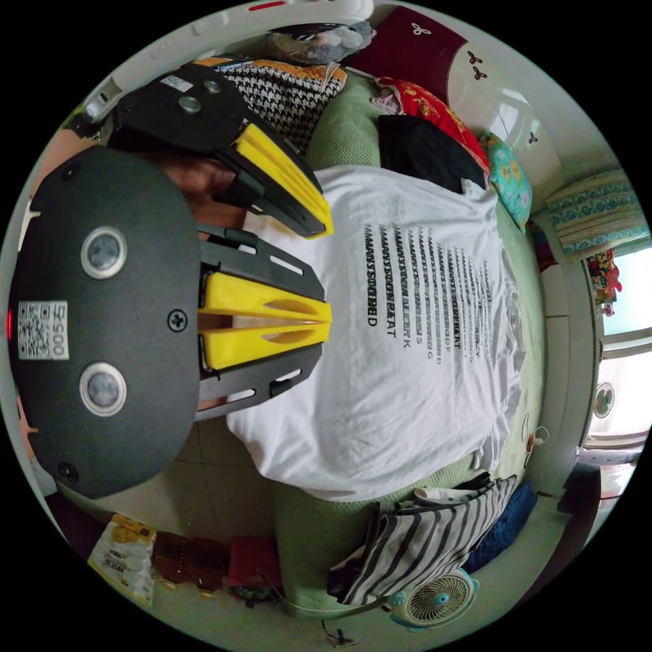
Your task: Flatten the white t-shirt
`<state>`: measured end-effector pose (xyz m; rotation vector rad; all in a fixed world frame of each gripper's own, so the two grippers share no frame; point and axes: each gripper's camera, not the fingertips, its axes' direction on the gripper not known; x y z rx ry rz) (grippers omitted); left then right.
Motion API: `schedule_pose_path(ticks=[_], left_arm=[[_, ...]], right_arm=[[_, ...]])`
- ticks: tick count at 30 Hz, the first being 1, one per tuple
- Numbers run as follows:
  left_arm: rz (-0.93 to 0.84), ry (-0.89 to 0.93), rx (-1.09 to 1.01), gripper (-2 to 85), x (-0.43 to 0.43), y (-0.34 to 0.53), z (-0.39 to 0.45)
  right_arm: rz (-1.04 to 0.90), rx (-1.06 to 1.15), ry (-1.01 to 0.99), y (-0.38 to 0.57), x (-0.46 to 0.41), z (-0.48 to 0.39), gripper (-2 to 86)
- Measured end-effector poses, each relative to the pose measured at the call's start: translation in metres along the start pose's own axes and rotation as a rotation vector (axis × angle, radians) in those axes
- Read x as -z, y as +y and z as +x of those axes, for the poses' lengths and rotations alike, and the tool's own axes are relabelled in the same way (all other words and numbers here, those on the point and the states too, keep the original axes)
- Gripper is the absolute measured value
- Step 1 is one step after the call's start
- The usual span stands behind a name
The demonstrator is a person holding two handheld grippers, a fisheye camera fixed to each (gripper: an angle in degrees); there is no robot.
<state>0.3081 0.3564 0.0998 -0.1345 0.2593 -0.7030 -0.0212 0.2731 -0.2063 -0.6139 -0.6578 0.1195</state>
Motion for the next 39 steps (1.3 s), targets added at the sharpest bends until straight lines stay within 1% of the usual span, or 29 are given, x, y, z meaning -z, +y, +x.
schedule_pose_path(ticks=[39], left_arm=[[-0.024,0.008,0.000,-0.2,0.003,0.001,-0.004]], right_arm=[[-0.005,-0.006,-0.019,0.004,0.006,0.016,-1.3]])
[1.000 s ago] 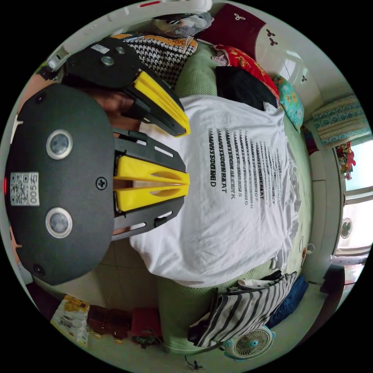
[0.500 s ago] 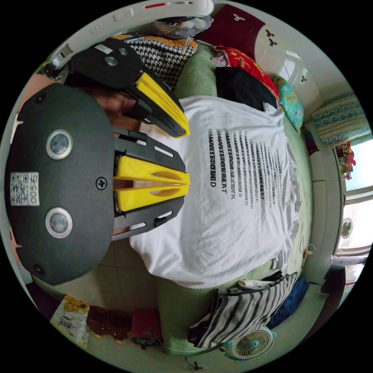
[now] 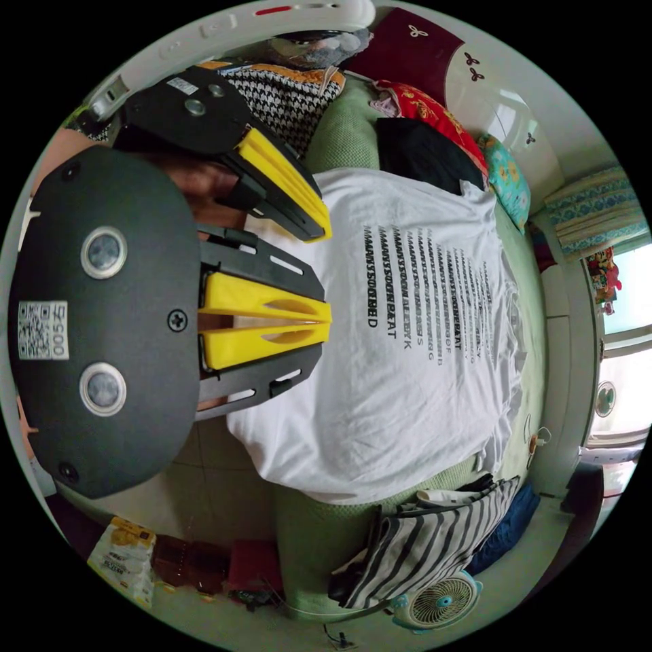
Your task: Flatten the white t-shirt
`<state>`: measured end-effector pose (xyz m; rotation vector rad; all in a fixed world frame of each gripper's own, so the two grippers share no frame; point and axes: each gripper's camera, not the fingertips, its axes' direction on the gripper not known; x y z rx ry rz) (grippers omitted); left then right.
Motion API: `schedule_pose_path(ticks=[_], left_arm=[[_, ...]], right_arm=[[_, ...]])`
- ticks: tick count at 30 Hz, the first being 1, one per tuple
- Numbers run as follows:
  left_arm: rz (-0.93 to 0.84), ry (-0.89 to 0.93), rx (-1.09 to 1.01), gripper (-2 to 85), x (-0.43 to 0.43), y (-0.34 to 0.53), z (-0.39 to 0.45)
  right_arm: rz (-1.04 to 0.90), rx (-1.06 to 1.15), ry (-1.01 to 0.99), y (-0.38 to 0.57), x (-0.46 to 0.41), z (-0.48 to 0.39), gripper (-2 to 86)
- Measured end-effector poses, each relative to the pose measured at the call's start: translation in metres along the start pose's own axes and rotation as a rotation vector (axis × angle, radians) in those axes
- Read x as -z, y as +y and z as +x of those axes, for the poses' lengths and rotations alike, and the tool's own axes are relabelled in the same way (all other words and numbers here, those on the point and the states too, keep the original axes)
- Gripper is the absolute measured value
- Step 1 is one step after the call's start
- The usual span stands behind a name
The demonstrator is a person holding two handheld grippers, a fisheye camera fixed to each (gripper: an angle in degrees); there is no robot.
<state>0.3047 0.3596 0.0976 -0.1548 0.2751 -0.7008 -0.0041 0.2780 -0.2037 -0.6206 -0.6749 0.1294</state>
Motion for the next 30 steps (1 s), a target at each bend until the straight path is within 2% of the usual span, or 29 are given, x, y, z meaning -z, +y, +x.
schedule_pose_path(ticks=[30], left_arm=[[-0.021,0.025,0.010,-0.2,0.0069,-0.0022,-0.0006]], right_arm=[[-0.012,0.007,-0.010,0.0017,0.0072,0.0099,-1.2]])
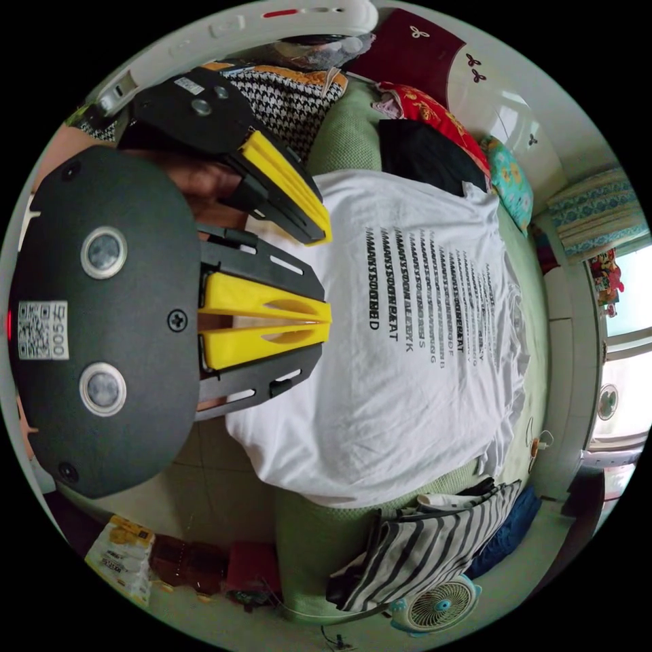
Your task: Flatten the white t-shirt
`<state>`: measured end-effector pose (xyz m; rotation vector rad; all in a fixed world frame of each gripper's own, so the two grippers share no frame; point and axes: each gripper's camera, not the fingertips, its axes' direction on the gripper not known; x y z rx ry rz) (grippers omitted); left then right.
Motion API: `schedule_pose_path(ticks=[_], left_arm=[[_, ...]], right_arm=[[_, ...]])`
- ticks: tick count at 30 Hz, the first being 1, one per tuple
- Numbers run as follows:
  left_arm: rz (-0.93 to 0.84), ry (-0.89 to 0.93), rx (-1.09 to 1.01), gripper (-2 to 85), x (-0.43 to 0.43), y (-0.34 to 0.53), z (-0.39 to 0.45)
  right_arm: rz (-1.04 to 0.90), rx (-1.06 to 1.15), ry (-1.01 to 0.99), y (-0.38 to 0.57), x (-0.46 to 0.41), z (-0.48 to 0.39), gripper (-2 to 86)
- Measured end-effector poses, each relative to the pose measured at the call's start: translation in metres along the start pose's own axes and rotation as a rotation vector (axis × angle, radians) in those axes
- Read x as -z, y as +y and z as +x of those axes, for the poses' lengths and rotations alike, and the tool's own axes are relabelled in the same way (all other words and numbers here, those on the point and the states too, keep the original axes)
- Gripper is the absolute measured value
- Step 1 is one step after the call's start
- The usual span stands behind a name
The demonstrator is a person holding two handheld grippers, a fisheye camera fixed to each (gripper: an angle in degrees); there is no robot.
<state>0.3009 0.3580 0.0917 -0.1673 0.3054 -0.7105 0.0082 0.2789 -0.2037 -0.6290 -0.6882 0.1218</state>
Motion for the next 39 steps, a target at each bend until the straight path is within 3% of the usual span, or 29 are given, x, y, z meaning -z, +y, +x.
schedule_pose_path(ticks=[39], left_arm=[[-0.002,0.011,0.005,-0.2,0.031,-0.025,-0.017]], right_arm=[[0.006,-0.005,-0.014,-0.030,0.000,0.002,-1.2]])
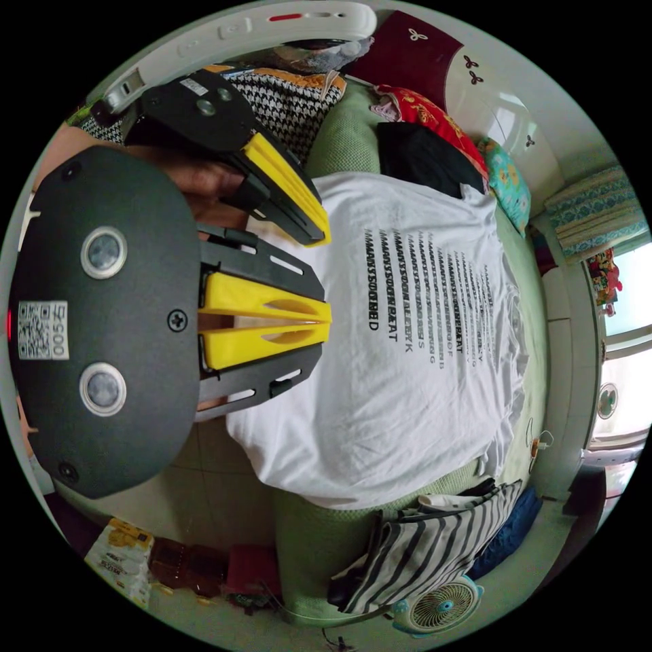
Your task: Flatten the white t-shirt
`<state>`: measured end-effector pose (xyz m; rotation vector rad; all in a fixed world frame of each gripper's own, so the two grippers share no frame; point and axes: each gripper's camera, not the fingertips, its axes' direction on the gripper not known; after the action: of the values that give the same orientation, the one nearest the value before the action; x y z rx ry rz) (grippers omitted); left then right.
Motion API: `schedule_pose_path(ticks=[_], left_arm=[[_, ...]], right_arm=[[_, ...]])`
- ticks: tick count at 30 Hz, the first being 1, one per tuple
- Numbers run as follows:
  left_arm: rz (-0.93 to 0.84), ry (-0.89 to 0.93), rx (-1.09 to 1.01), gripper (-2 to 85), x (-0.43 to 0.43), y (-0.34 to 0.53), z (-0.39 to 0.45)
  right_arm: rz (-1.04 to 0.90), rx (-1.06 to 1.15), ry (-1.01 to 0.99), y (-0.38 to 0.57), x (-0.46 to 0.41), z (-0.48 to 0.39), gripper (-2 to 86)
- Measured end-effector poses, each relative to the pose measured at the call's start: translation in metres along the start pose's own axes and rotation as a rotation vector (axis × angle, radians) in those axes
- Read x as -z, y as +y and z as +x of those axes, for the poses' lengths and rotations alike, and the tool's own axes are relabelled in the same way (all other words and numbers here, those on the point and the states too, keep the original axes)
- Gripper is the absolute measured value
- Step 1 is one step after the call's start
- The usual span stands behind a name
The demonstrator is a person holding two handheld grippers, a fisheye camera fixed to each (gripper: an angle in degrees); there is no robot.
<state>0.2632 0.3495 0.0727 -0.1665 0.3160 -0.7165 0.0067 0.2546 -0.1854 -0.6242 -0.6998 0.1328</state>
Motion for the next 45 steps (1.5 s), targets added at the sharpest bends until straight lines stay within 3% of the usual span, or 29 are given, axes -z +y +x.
schedule_pose_path(ticks=[29,38,45], left_arm=[[-0.009,-0.004,0.017,-0.2,0.047,-0.067,-0.067],[0.176,0.024,0.128,-0.2,0.111,-0.109,-0.157],[0.292,0.032,0.211,-0.1,0.135,-0.191,-0.239]], right_arm=[[0.007,0.001,-0.007,-0.078,-0.023,-0.020,-1.3],[-0.009,0.007,-0.031,-0.117,-0.038,-0.027,-1.2],[-0.042,0.037,-0.040,-0.146,-0.053,-0.046,-1.1]])
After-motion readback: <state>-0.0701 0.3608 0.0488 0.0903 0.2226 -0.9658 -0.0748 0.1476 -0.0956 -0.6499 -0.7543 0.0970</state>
